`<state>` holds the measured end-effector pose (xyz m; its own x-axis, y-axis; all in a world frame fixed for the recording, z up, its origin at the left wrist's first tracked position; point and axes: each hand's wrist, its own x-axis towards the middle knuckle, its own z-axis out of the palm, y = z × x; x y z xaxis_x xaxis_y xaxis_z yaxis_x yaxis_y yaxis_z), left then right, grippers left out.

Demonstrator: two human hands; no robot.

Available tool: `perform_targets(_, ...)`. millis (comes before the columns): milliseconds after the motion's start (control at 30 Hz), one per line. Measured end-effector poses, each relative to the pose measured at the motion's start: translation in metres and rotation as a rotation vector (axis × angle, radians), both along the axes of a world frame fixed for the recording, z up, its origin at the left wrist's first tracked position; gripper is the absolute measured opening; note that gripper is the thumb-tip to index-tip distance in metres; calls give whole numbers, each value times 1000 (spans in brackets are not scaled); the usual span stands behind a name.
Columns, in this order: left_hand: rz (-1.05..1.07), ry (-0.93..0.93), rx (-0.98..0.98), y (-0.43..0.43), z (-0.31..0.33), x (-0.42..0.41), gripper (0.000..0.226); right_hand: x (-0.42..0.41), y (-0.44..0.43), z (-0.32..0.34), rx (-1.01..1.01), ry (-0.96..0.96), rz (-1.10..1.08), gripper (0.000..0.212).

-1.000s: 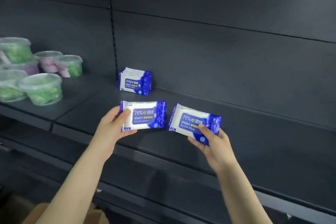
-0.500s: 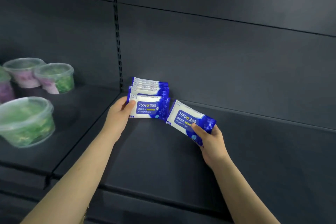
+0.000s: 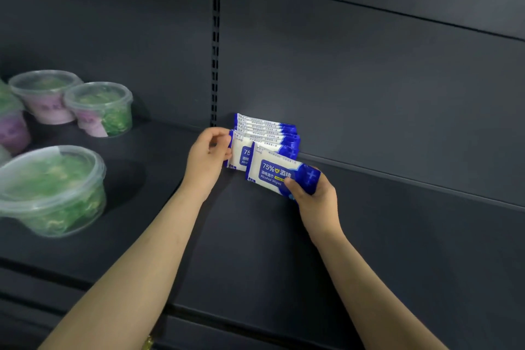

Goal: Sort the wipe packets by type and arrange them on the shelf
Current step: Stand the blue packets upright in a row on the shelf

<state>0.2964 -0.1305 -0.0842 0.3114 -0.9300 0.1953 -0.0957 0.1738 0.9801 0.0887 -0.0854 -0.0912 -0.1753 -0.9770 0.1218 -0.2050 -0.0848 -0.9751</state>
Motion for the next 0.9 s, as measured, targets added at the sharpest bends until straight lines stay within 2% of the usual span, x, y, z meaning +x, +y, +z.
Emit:
perform_targets(133,-5,50,59,2,2,3,23,21,-11,-1,-47,138,-27,29)
perform_targets(300,-91,-67,111,10,5,14,23,34,-26,-3,-123,314,-130,41)
perform_targets(400,-151,-276,108,14,4,15,46,35,-32,-3,-86,315,-143,39)
perform_targets(467,-138,-352,90,14,3,14,52,35,-31,-4,-69,304,-138,39)
perform_targets(667,-94,-420,81,10,3,14,51,26,-26,-8,-85,277,-93,34)
perform_targets(900,-56,-393,114,9,2,10,53,25,-33,-8,-47,260,-83,35)
